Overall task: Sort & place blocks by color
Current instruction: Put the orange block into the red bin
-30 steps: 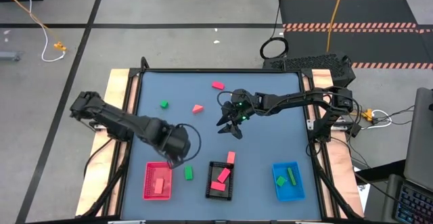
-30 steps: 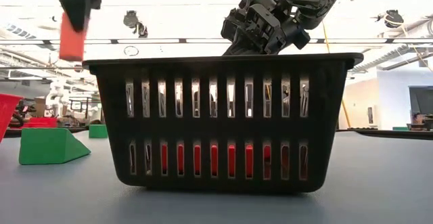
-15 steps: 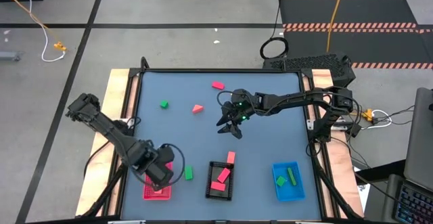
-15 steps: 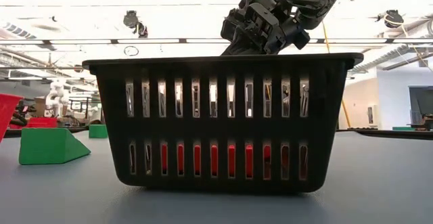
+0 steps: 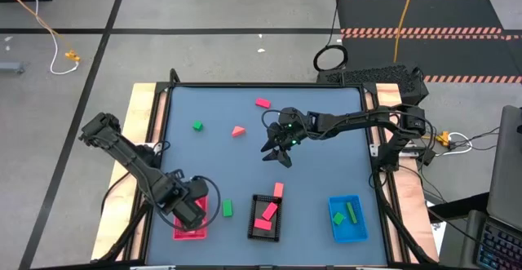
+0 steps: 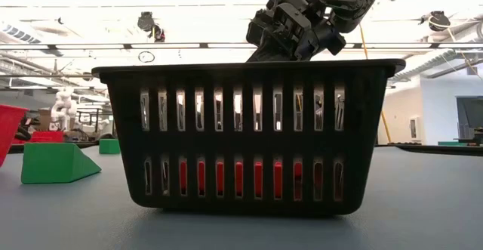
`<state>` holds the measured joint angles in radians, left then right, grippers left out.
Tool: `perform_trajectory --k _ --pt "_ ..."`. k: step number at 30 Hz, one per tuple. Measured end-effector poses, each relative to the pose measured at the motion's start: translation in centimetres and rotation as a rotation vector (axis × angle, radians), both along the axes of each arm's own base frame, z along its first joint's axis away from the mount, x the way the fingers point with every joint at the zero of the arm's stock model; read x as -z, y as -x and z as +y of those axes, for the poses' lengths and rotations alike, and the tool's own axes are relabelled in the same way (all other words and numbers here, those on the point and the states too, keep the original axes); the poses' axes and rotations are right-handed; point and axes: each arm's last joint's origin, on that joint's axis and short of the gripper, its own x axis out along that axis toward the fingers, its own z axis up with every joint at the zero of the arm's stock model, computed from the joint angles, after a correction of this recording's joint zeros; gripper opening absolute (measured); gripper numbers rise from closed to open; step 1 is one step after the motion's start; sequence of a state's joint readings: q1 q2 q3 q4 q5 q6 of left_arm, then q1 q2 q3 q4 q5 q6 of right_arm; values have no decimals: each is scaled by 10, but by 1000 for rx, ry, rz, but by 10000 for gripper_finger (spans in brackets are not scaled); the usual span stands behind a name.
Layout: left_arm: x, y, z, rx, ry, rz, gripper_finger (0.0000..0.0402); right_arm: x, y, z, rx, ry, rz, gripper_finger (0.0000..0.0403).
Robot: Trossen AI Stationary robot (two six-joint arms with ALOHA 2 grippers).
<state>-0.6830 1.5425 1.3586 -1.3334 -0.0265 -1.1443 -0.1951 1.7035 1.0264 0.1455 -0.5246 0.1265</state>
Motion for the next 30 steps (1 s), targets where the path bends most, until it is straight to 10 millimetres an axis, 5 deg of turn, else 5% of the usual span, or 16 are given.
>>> perform_trajectory --k 16,24,30 --pt "-1 -25 36 7 -253 -148 161 -1 0 0 1 0 0 187" --pt "-1 -44 78 -78 -461 -204 161 -22 14 -7 23 13 -21 187" --pt "29 -59 121 -94 -417 -142 161 -45 44 0 3 72 -140 187"
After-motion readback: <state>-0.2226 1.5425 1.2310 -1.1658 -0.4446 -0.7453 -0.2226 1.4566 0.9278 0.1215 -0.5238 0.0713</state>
